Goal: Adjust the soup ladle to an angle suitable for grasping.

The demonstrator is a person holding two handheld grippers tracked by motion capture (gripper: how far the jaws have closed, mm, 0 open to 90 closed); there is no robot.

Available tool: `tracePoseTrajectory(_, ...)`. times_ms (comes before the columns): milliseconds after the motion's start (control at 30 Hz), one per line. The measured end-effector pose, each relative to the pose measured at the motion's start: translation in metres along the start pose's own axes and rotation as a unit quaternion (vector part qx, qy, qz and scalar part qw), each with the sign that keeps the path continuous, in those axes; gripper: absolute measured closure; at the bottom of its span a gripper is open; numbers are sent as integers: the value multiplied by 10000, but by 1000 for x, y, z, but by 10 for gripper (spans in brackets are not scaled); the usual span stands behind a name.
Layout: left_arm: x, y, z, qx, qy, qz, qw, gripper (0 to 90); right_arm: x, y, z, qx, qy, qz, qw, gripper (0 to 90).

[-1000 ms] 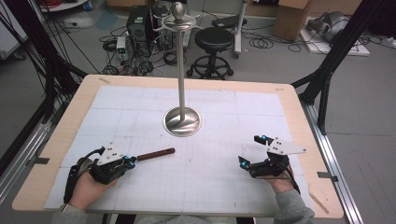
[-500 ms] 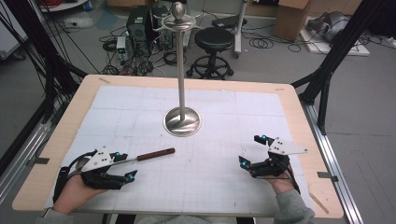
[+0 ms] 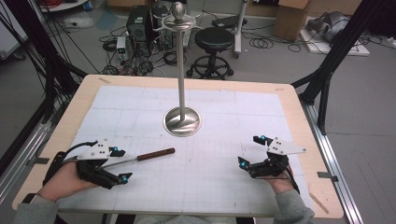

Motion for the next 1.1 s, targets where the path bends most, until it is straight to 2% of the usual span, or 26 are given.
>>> tracePoseTrajectory(67,-1,-4,0,5,-89,59,9999,183,0,-1,1,-12,6,-25,10000,3)
tracePoseTrajectory(167,-1,-9,-2,-3,-296,22,9996,189,0,-1,1,-38,9,-27,10000,3)
tracePoseTrajectory(267,-1,-11,-5,-113,-595,-67,9981,211,-1,-1,1,-43,39,-56,10000,3)
tracePoseTrajectory(367,-1,-14,-6,-155,-669,-133,9975,214,-1,0,1,-37,51,-59,10000,3)
tracePoseTrajectory(433,0,-16,-8,-108,-719,-71,9973,215,-1,0,1,-35,49,-42,10000,3)
tracePoseTrajectory(533,1,-22,-10,-52,-922,-106,9957,217,-1,-1,1,-48,24,-44,10000,3)
tracePoseTrajectory(600,-1,-24,-12,31,-972,-25,9953,218,-1,0,1,-42,44,-24,10000,3)
tracePoseTrajectory(700,-2,-23,-14,182,-1116,-130,9935,221,-1,0,1,-43,44,-65,10000,4)
tracePoseTrajectory(733,-3,-24,-14,258,-1251,-212,9916,220,-1,1,1,-39,55,-47,10000,3)
tracePoseTrajectory(767,-3,-24,-17,244,-1492,-371,9878,218,-1,0,1,-40,45,-61,10000,3)
tracePoseTrajectory(800,-3,-24,-17,244,-1492,-371,9878,223,-1,0,1,-40,45,-61,10000,3)
tracePoseTrajectory(833,-3,-25,-18,208,-1634,-519,9850,223,-1,0,1,-42,56,-51,10000,3)
tracePoseTrajectory(867,-4,-27,-19,187,-1744,-558,9829,230,-1,0,1,-48,62,-53,10000,3)
tracePoseTrajectory(900,-5,-29,-21,190,-1834,-560,9813,230,-1,0,1,-48,62,-53,10000,3)
tracePoseTrajectory(967,-6,-32,-24,212,-1904,-495,9802,230,-1,0,2,-41,77,-30,10000,3)
tracePoseTrajectory(1000,-6,-35,-25,198,-1980,-508,9787,230,-1,0,2,-41,77,-30,10000,3)
tracePoseTrajectory(1100,-5,-40,-29,245,-2116,-430,9761,240,-1,0,2,-45,83,-33,9999,3)
Point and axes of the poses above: each handheld gripper's, and its own axes: z roughly backward along the jaws, x roughly out of its underside, y roughly to its right, the point moved 3 cm from there along -z, roughly forward along the jaws, and after that the axes turned 5 degrees about -z, right-handed, at the moved point
